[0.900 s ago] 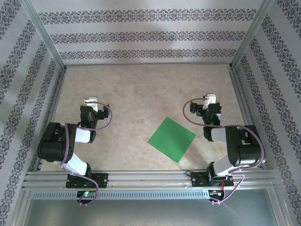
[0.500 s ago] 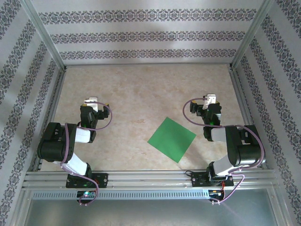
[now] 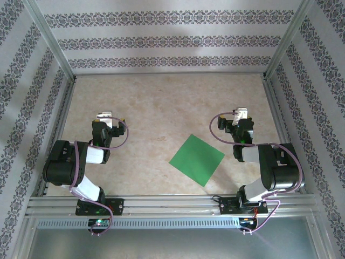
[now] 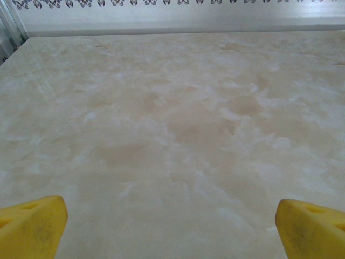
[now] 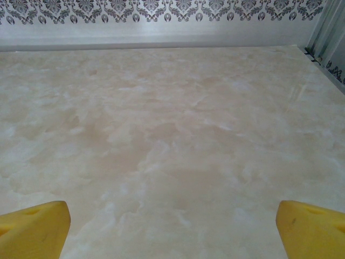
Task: Fold a paper plane with a square sheet of paper (pick it up from the middle)
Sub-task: Move the square sheet of paper to the center of the table.
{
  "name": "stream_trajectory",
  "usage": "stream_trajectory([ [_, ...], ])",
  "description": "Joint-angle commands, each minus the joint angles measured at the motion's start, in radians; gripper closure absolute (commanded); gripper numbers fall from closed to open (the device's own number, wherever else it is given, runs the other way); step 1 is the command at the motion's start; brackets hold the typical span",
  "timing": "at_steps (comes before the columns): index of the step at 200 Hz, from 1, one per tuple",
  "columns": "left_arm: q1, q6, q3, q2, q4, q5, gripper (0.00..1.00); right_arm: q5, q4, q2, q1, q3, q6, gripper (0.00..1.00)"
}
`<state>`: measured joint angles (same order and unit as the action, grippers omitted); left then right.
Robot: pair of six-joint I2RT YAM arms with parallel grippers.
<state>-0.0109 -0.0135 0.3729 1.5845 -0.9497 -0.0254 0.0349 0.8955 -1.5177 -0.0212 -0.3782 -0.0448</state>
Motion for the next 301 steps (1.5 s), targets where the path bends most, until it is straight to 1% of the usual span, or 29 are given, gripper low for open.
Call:
stream_trajectory([
  [1, 0.008, 0.014, 0.015, 0.009, 0.001, 0.018, 0.01, -0.017, 0.044, -0.009, 0.012, 0.001, 0.014, 0.02],
  [16, 0.008, 0.022, -0.001, 0.006, -0.031, 0.034, 0.01, -0.002, 0.041, -0.002, 0.008, -0.002, 0.011, 0.02],
  [33, 0.008, 0.015, -0.064, 0.009, -0.164, 0.027, 0.01, 0.044, -0.006, 0.049, 0.007, -0.005, -0.002, 0.02],
  [43, 0.008, 0.014, -0.097, -0.004, -0.216, 0.021, 0.01, 0.058, -0.042, 0.087, 0.007, -0.007, -0.005, 0.02],
  [51, 0.008, 0.01, -0.115, -0.025, -0.23, 0.012, 0.01, 0.067, -0.079, 0.121, 0.006, -0.011, -0.004, 0.02],
  [60, 0.008, 0.006, -0.124, -0.067, -0.205, -0.002, 0.01, 0.087, -0.139, 0.17, -0.001, -0.022, -0.002, 0.02],
  [72, 0.008, -0.001, -0.114, -0.139, -0.115, -0.026, 0.01, 0.124, -0.241, 0.239, -0.012, -0.047, -0.016, 0.02],
  [83, 0.008, -0.008, -0.087, -0.207, -0.009, -0.046, 0.01, 0.163, -0.339, 0.301, -0.015, -0.075, -0.087, 0.02],
  [95, 0.008, -0.016, -0.054, -0.277, 0.106, -0.07, 0.01, 0.168, -0.468, 0.362, -0.017, -0.116, -0.171, 0.02],
  [110, 0.008, -0.106, -0.005, -0.363, 0.255, -0.124, 0.01, 0.163, -0.662, 0.423, -0.022, -0.177, -0.274, 0.02],
  [127, 0.008, -0.256, 0.077, -0.444, 0.486, -0.128, 0.01, 0.086, -0.826, 0.473, -0.032, -0.228, -0.344, 0.02],
  [134, 0.008, -0.312, 0.118, -0.464, 0.584, -0.107, 0.01, 0.053, -0.899, 0.489, -0.035, -0.252, -0.392, 0.02],
  [143, 0.008, -0.362, 0.161, -0.478, 0.675, -0.052, 0.01, -0.03, -0.99, 0.496, -0.038, -0.282, -0.427, 0.02],
  [159, 0.008, -0.432, 0.195, -0.488, 0.743, 0.062, 0.01, -0.168, -1.141, 0.468, -0.063, -0.328, -0.491, 0.02],
  [169, 0.008, -0.456, 0.208, -0.488, 0.77, 0.135, 0.01, -0.223, -1.192, 0.448, -0.097, -0.33, -0.529, 0.02],
  [186, 0.008, -0.482, 0.212, -0.471, 0.765, 0.25, 0.0, -0.248, -1.212, 0.407, -0.185, -0.299, -0.603, 0.03],
  [201, 0.007, -0.511, 0.215, -0.451, 0.758, 0.302, 0.0, -0.245, -1.213, 0.355, -0.272, -0.293, -0.649, 0.07],
  [222, 0.006, -0.528, 0.237, -0.421, 0.776, 0.35, 0.0, -0.205, -1.221, 0.261, -0.396, -0.316, -0.704, 0.11],
  [237, 0.006, -0.526, 0.248, -0.402, 0.783, 0.374, 0.0, -0.165, -1.216, 0.186, -0.452, -0.328, -0.741, 0.14],
  [270, 0.006, -0.533, 0.247, -0.382, 0.77, 0.385, 0.0, -0.131, -1.179, 0.026, -0.48, -0.354, -0.819, 0.19],
  [301, 0.006, -0.522, 0.25, -0.381, 0.787, 0.366, 0.0, -0.145, -1.091, -0.068, -0.488, -0.374, -0.814, 0.21],
])
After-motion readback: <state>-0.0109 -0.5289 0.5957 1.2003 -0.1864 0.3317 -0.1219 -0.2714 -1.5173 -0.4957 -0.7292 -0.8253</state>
